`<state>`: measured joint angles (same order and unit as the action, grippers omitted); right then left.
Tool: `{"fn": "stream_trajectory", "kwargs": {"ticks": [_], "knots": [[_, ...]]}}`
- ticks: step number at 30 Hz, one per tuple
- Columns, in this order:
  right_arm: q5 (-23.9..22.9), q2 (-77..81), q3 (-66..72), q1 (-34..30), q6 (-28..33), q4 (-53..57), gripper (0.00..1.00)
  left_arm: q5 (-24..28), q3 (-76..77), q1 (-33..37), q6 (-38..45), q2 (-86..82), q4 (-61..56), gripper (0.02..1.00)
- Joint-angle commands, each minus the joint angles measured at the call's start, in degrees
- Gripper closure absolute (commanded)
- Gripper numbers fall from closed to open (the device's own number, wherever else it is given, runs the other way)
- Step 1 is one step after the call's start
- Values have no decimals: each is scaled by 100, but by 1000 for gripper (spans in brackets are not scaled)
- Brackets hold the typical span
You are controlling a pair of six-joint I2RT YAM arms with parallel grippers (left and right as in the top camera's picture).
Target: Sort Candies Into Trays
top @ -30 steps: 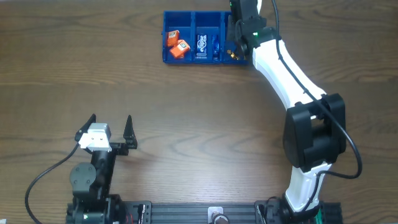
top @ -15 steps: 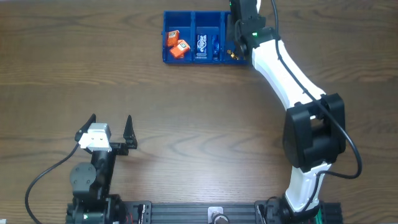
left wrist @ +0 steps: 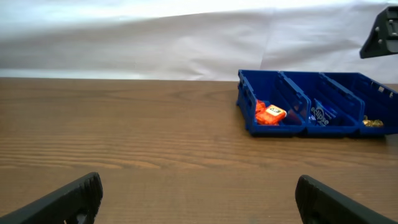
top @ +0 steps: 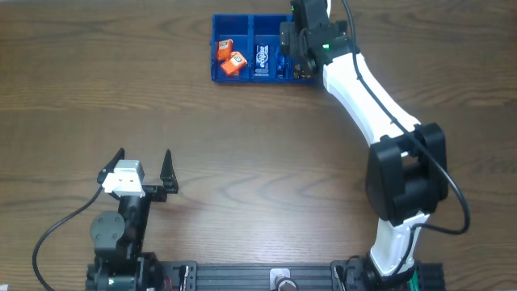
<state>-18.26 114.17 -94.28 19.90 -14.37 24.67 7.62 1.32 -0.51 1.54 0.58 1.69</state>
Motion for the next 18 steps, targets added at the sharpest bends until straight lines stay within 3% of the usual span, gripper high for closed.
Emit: {"fn": "stream_trajectory", "kwargs": {"ticks": [1, 5, 10, 12, 16, 18], "knots": [[-671, -1165, 15, -96, 570, 234, 1, 122, -105, 22, 17, -33, 201, 20], [-986, -2118, 551, -179, 885, 109, 3, 120, -105, 22, 17, -33, 201, 20], [-953, -3442, 2061, -240, 887, -654, 3, 122, -105, 22, 17, -33, 201, 20], [-682, -4105, 2907, -275, 887, -1080, 3, 122, -105, 22, 17, -33, 201, 20], [431, -5460, 4743, -739, 774, -2059, 3, 122, -105, 22, 17, -33, 201, 23], [730, -5943, 5386, -970, 669, -2391, 3, 122, -105, 22, 17, -33, 201, 23]]}}
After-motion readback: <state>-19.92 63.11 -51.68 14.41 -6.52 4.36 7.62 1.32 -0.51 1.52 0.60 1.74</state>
